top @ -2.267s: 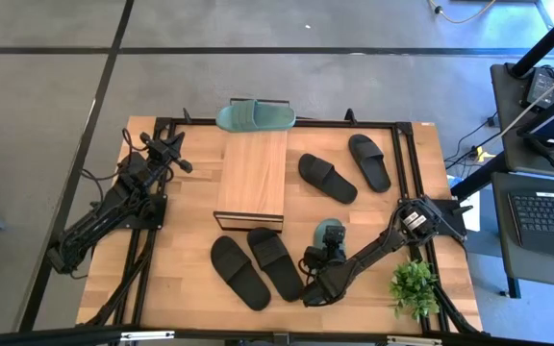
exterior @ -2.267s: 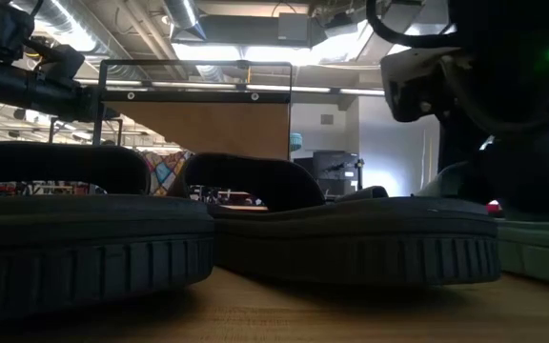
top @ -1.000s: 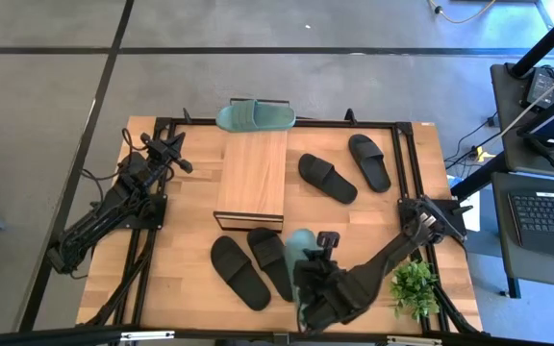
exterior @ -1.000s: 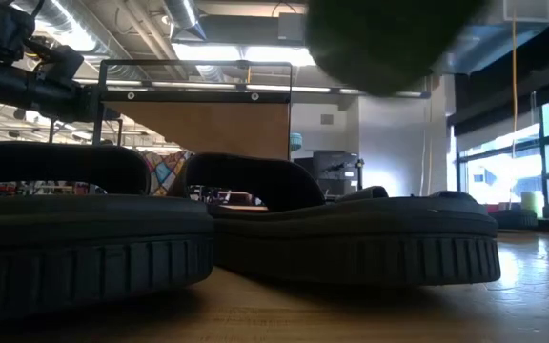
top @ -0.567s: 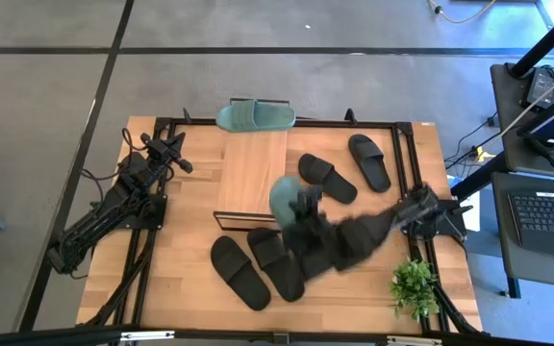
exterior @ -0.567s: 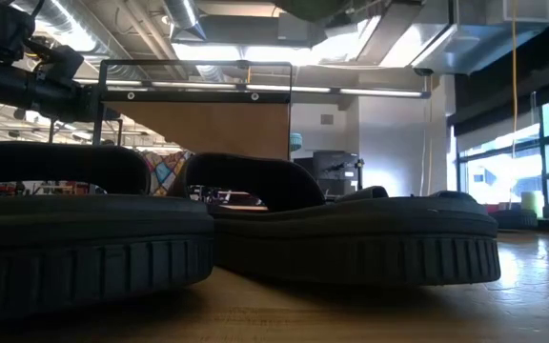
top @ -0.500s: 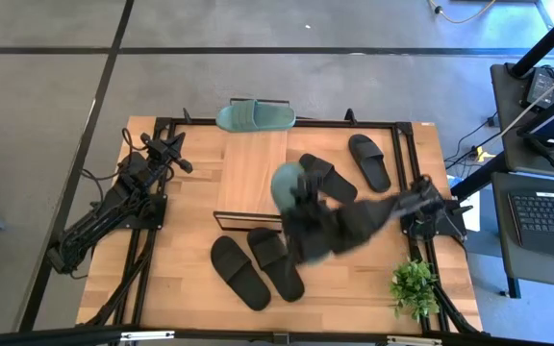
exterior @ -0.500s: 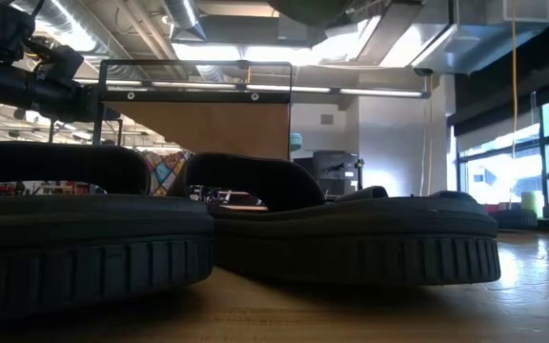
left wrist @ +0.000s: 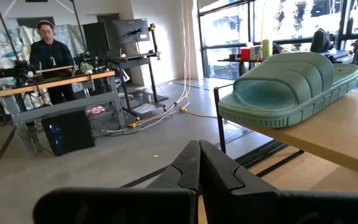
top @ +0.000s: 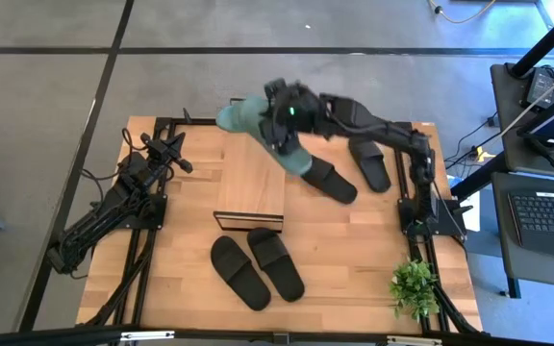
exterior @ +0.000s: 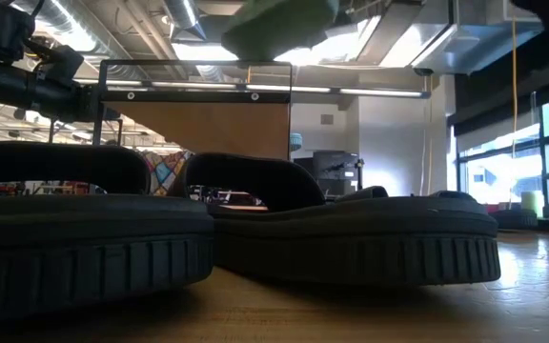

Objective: Pick and place slides into the shelf
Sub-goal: Put the green slide on the shelf

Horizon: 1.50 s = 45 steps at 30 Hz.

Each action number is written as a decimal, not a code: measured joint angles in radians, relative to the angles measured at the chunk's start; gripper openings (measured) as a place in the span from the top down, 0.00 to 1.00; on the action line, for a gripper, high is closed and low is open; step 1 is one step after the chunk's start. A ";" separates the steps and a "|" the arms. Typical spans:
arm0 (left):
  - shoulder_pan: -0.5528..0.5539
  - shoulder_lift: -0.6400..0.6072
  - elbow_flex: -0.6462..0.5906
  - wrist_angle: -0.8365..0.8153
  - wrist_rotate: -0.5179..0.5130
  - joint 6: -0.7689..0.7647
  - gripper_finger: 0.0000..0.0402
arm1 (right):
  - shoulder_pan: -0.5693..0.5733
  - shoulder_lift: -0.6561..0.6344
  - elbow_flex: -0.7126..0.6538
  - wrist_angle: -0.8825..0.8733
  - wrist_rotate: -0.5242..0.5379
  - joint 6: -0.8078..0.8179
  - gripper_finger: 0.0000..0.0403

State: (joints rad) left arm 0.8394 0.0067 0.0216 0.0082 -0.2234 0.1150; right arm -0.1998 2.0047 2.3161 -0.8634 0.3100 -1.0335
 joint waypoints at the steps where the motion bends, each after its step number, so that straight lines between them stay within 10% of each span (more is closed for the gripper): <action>1: 0.000 0.000 0.000 0.000 0.000 0.000 1.00 | -0.024 0.008 0.000 0.038 -0.031 -0.043 0.97; 7: 0.000 0.000 0.000 0.000 -0.001 0.001 1.00 | -0.091 0.045 0.000 0.164 -0.230 -0.181 0.97; 45: 0.000 0.001 0.000 0.001 -0.001 0.002 1.00 | -0.141 0.218 0.000 0.188 -0.583 -0.653 0.97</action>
State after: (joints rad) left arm 0.8391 0.0074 0.0216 0.0091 -0.2241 0.1165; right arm -0.3406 2.2227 2.3157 -0.6752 -0.2727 -1.6861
